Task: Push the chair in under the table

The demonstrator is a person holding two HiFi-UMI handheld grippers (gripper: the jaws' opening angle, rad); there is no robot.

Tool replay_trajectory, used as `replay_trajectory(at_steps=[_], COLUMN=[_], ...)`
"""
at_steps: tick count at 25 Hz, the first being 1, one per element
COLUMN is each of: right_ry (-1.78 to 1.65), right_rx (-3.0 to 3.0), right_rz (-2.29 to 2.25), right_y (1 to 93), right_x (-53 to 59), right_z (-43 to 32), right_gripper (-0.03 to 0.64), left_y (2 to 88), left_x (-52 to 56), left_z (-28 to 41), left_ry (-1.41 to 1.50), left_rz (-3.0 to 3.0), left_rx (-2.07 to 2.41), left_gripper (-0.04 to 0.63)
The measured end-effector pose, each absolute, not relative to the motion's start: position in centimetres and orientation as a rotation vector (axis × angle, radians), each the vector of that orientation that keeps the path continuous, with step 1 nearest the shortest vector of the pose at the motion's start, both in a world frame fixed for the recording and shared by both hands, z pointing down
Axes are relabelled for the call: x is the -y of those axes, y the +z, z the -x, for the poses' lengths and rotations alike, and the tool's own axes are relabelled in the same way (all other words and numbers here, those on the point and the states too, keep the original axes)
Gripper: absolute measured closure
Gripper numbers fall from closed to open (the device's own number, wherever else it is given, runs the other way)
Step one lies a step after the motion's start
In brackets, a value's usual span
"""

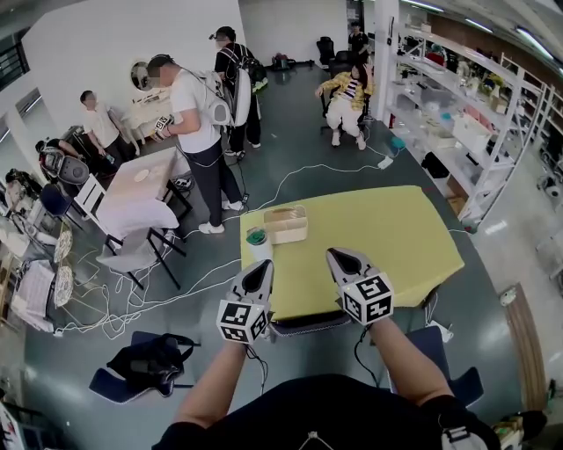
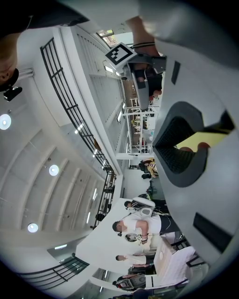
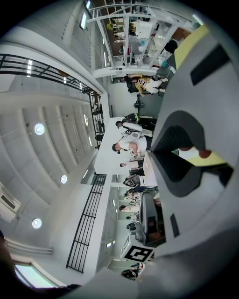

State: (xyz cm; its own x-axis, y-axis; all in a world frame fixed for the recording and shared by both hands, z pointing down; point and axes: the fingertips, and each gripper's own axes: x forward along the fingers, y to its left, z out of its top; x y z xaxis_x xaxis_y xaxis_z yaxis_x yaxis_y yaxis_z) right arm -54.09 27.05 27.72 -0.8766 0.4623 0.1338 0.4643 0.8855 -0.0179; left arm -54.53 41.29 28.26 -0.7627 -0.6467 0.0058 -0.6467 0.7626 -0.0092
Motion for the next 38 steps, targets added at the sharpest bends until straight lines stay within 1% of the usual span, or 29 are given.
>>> replay_trajectory(at_steps=[10,19,26,32,38], right_ry=[-0.025,0.024,0.055,0.050,0.057], right_rx=[2.904,2.856,2.796,2.786,2.801], right_rz=[0.760,0.824,0.875,0.870,0.826], right_y=[28.0,29.2,31.5,31.7,32.0], right_x=[-25.5,-23.7,-24.8,-25.6,-27.4], right_z=[51.8,48.8,46.4,44.0,40.0], right_gripper=[0.603,0.602,0.603,0.603,0.603], left_y=[28.6,29.4,30.6,30.5,31.4], left_x=[-40.0,-38.3,-39.1,-39.6,-41.3], left_z=[52.1,48.1,45.0,43.0,38.6], left_ry=[-0.007,-0.021,-0.018,-0.018,-0.021], left_rz=[-1.018,-0.913,-0.839,-0.855,-0.904], left_rx=[2.971,2.981,2.976,2.974,2.955], left_gripper=[0.586,0.585,0.586,0.586,0.585])
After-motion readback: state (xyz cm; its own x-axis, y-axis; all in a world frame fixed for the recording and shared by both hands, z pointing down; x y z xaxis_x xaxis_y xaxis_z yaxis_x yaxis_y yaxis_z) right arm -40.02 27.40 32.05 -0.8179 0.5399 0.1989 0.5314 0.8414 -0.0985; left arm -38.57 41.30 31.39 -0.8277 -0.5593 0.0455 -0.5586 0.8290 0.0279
